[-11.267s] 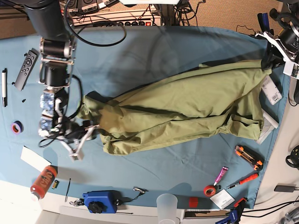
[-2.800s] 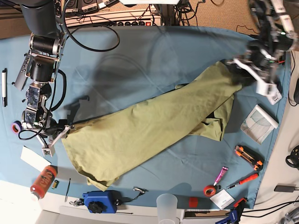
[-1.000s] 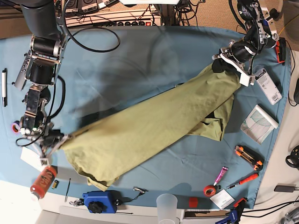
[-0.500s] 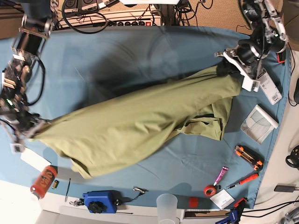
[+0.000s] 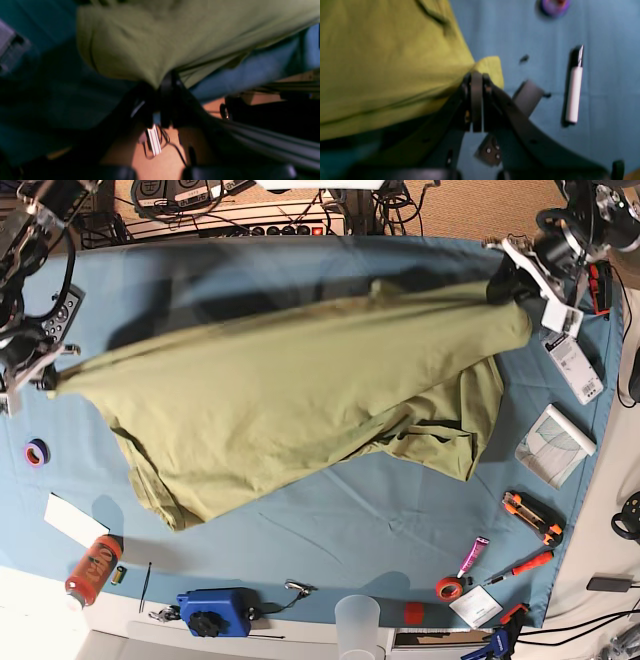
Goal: Layout the t-shirt on the table in an organized manner, then fold the t-shirt properly
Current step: 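Lift the shirt high with both grippers and swing it through the air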
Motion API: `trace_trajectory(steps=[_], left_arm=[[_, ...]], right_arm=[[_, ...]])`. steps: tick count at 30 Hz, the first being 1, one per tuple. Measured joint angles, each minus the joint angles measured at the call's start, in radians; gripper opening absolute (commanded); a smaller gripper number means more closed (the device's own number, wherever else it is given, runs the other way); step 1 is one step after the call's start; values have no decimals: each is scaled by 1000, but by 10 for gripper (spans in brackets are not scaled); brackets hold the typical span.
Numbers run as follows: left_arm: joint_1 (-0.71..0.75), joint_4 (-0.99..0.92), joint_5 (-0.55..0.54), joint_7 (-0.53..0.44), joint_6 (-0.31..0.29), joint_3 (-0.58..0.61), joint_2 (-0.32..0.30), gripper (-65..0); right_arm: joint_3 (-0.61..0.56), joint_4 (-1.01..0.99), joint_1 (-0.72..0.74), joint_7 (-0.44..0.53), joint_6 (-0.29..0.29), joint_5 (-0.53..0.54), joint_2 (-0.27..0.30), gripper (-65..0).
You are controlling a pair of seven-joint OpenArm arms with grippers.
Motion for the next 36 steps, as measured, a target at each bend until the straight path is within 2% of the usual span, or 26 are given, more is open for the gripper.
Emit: trace_trajectory(steps=[3,5,6,10,14,16,19,21,26,28,31,34,36], left_arm=[[31,0,-5,-1,0,-8,0,-650],[40,0,-5,-1,-1,-14,0,-650],[40,0,-5,-3,-22,-14,0,-650],[19,0,-7,-51,-23,-14,-9,-650],[-64,0,1,-88,-21,-14,-47,-650],[-127,-4,19,-88,-15,-16,-60,-650],[-214,-24,25,-124,-15,-17,-69,-650],[-274,-53,27,-164,-15,-16,-69,-650],[-465,-95,37,-181,-18,7,-72,-650],[-543,-132,60,-194,-38,60,-85,-650],[-673,-239,177,-237,-41,185,-114,-650],[-824,-372,248,-278,5,283,-125,-650],[-926,-455,269,-283,12,322,-130,-650]], right_arm=[[120,65,-27,5,-1,9,-40,-650],[192,114,-30,1,28,30,-58,-650],[219,136,-29,2,29,57,-60,-650],[219,159,-27,5,34,92,-49,-650],[83,115,-20,45,35,64,-49,-650],[-8,81,10,90,37,9,-49,-650],[-136,21,101,151,5,-70,-49,-650],[-217,-29,194,159,-14,-126,-49,-650],[-391,-187,474,193,-29,-174,-48,-650],[-446,-285,592,203,-43,-204,-48,-650],[-523,-469,770,252,-41,-237,-46,-650],[-594,-663,941,295,-43,-274,-45,-650],[-635,-777,1038,306,-44,-296,-46,-650]])
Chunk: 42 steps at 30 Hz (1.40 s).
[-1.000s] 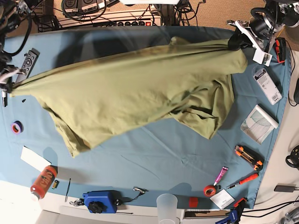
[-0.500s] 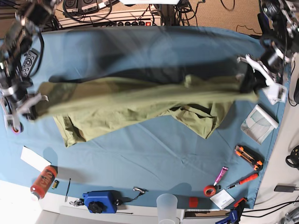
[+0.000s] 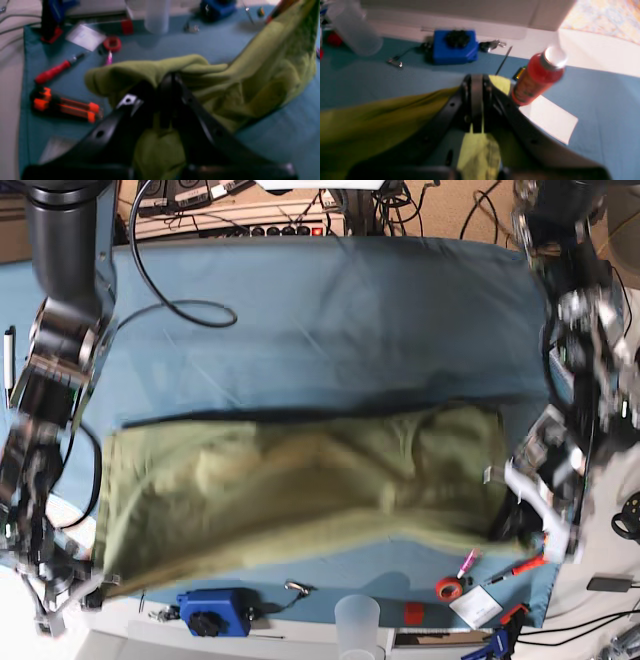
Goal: Layout the t-shirt on the table in an organized manner, then fold the t-shirt properly
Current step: 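Lift the shirt high with both grippers and swing it through the air, then lower the shirt flat onto the table, stretched between both grippers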
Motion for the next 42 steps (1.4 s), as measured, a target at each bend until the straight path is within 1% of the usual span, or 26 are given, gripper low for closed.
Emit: trace_trajectory(steps=[4,6,8,10,13,15,17,20,21,24,25,26,28,29,31,34,40,42], left_arm=[[-170,-134,6,-3,0,35,0,-650],[-240,-184,6,-11,0,37,0,-650],[-314,-240,39,-27,0,37,-3,-650],[-394,-307,62,-31,0,36,-3,-650],[-498,-398,61,-33,-4,37,-5,-650],[-553,-433,65,-26,-22,37,-6,-650],[-599,-446,64,-3,-23,37,-6,-650],[-632,-445,34,42,-23,36,-8,-650],[-634,-445,30,77,-23,36,-8,-650],[-618,-445,-39,230,-23,36,-8,-650],[-605,-445,-63,245,-23,36,-8,-650],[-590,-445,-80,245,-23,36,-8,-650],[-550,-443,-97,251,-23,35,-7,-650],[-524,-443,-116,272,-23,32,-6,-650],[-466,-443,-153,288,-23,21,-4,-650],[-384,-440,-201,309,-23,-27,-5,-650],[-214,-375,-298,336,-50,-133,-5,-650],[-143,-341,-317,345,-50,-152,-4,-650]], right_arm=[[-64,-146,130,67,1,-26,0,-650],[-78,-174,180,103,2,-70,-1,-650],[-78,-177,229,162,-13,-111,0,-650],[-77,-176,285,197,-60,-145,0,-650],[-76,-174,364,241,-67,-166,4,-650],[-76,-173,400,247,-70,-172,3,-650],[-76,-169,403,246,-69,-171,3,-650],[-77,-172,386,188,-67,-174,3,-650],[-77,-175,385,179,-66,-177,4,-650],[-74,-170,351,144,-64,-153,11,-650],[-74,-168,330,128,-63,-153,14,-650],[-74,-169,306,111,-65,-147,14,-650],[-74,-169,254,64,-53,-121,13,-650],[-74,-164,229,31,-43,-101,13,-650],[-64,-121,177,4,-45,-78,10,-650],[-31,-2,102,-23,-42,-64,2,-650],[81,276,-91,-202,-47,2,3,-650],[130,352,-152,-241,-45,35,2,-650]])
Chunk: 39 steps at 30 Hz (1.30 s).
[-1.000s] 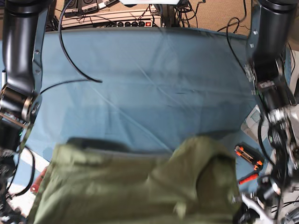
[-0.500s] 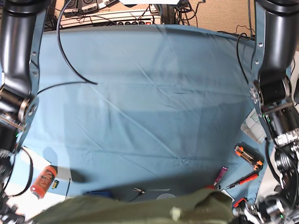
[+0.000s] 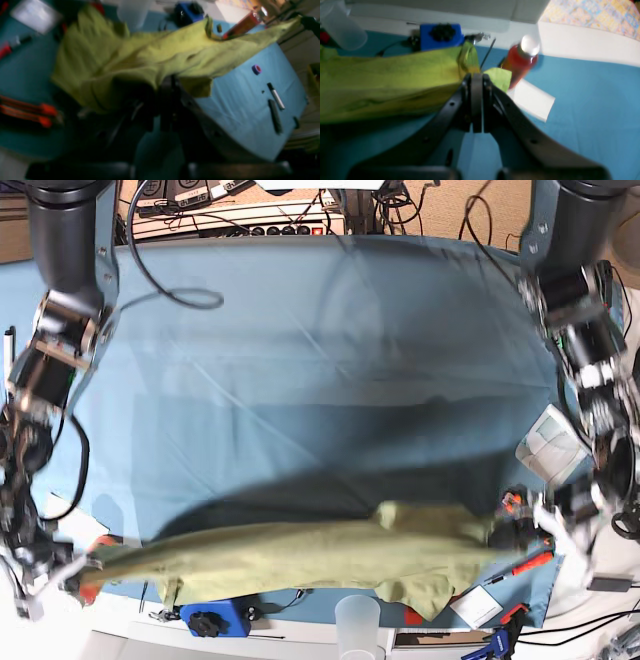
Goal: Layout the t-shirt on the table in an organized manner, then fold the t-shirt properly
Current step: 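Lower the shirt flat onto the table, stretched between both grippers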
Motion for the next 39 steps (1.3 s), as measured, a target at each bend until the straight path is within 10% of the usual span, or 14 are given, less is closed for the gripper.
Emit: trace_trajectory(steps=[39], left_arm=[[777,554,-38,-22,-3,-131,3,-650]], right_arm=[[423,488,-922,-42,26,141,-47,-650]])
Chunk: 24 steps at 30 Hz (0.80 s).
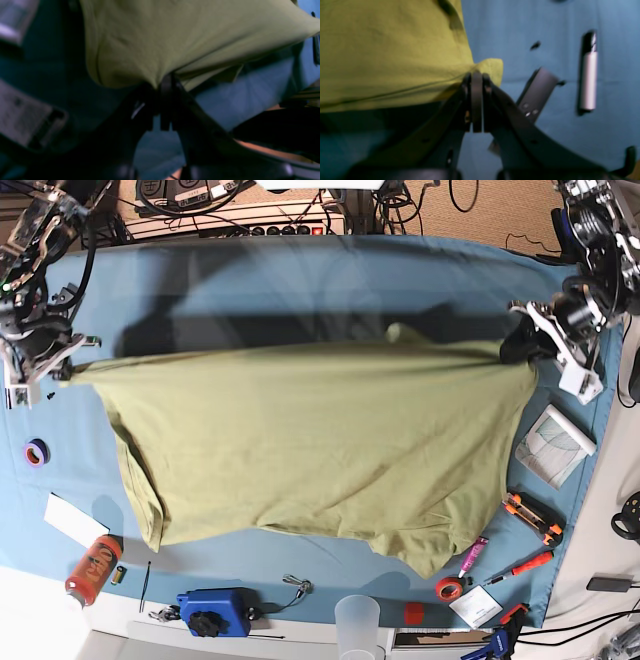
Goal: Layout the t-shirt on the table in an organized manner, then fold the t-shirt properly
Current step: 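Lower the shirt flat onto the table, stretched between both grippers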
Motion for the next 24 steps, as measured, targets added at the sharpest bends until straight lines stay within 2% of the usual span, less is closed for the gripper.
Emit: trace_trajectory(steps=[3,5,8,10,15,19,22,24], left_arm=[[2,0,3,-18,0,0,2,-650],[-3,-1,11,-89,0,0,2,-650],[-10,-11,83,-218,0,0,8,-650],[-10,-23,115,-251,0,0,17,-650],[-10,-37,136,-248,0,2,55,-650],[-10,-38,131,-132,0,9,55,-650],[-8,-33,52,-42,0,-8,55,-650],[-7,-18,20,-22,0,-22,55,-650]], right_arm=[[0,0,-10,5,0,-10,-23,-650],[0,0,-9,12,0,-15,-33,-650],[0,0,-10,12,-1,-15,-47,-650],[0,0,-10,12,0,-17,-62,-650],[0,0,-9,13,0,-72,-91,-650],[0,0,-9,18,12,-95,-107,-650],[0,0,-9,54,18,-124,-106,-650],[0,0,-10,54,18,-124,-105,-650]])
